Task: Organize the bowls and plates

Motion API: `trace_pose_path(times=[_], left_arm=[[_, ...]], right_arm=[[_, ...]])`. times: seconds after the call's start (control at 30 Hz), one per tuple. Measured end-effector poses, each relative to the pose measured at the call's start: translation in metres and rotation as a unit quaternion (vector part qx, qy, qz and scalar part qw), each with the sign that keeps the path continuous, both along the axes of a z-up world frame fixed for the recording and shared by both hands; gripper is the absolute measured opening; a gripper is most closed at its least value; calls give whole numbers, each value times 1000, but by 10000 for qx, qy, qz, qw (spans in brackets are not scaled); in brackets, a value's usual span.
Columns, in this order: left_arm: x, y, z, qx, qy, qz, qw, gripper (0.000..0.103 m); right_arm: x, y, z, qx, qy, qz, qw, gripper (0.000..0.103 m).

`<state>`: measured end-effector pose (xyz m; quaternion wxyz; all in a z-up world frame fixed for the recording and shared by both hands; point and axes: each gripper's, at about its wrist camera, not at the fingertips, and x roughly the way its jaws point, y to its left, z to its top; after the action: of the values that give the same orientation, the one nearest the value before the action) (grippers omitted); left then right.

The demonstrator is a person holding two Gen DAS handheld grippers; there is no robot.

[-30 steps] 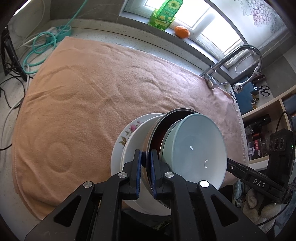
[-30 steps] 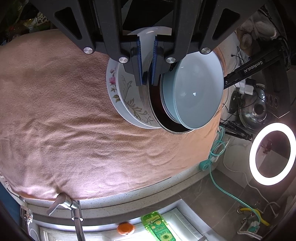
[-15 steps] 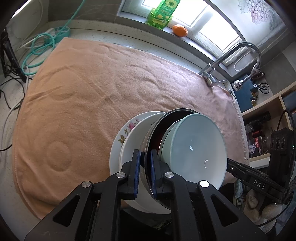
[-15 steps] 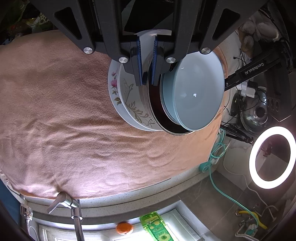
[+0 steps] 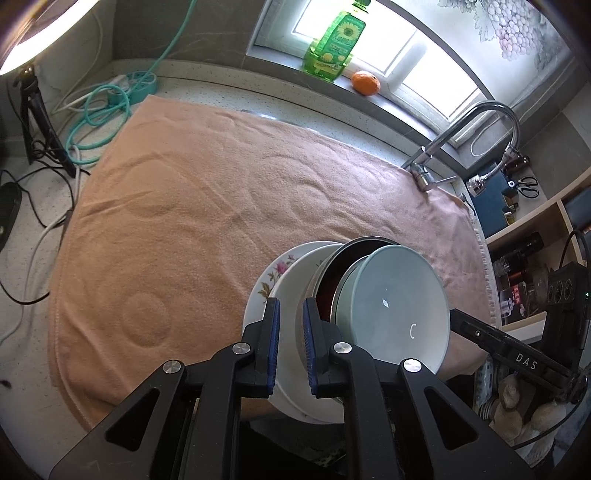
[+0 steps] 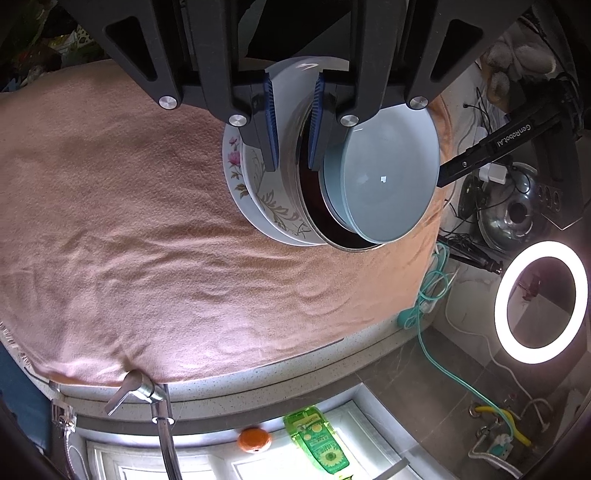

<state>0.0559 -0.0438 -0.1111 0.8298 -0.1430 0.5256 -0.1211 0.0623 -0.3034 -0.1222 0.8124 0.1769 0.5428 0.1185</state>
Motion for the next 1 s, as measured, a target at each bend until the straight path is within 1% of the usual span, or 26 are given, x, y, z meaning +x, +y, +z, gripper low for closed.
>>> trace_pose_path(times=[0.17,0.37,0.43,0.5,0.57,0.6,0.7,0.73,0.77,0.8,0.83,0.87,0.9,0.93,1.0], left_arm=[[-10,2,5,130,-103,67,9998,11],[-28,-4,18,405,-398,87,9983,11],[-32,-4,22,460,-474,98,9978,18],[-36,-4,26,561,-565,107,9968,21],[-41,-5,29,634,-639,85,9959,28],[-43,-7,31,677,-679,65,9954,33],[-50,-12,37,873,-850,21,9925,39],[-52,-12,38,901,-890,10,9919,44],[-54,-12,40,916,-924,1,9915,48],[-57,-11,42,942,-961,9,9909,57],[-59,-11,44,978,-1010,25,9901,59],[-61,-10,46,1045,-1058,40,9889,59],[-63,-10,47,1105,-1084,43,9879,62],[-64,-9,49,1132,-1099,43,9875,71],[-67,-7,52,1161,-1146,70,9866,78]], right_arm=[[-8,1,10,-215,-244,47,9995,15],[-20,2,19,-409,-514,30,9978,18],[-25,2,22,-482,-602,11,9970,19],[-29,3,25,-543,-691,12,9961,20],[-33,4,29,-595,-776,0,9952,24],[-36,4,31,-633,-828,-14,9946,25],[-43,6,38,-790,-1017,-37,9917,26],[-46,7,40,-830,-1082,-43,9906,27],[-48,8,42,-857,-1143,-58,9897,30],[-50,8,44,-875,-1201,-80,9889,33],[-52,9,47,-895,-1257,-108,9880,40],[-55,10,49,-918,-1332,-145,9867,45],[-58,11,51,-965,-1413,-171,9851,46],[-61,13,53,-1030,-1478,-185,9835,47],[-66,17,56,-1129,-1539,-190,9814,54]])
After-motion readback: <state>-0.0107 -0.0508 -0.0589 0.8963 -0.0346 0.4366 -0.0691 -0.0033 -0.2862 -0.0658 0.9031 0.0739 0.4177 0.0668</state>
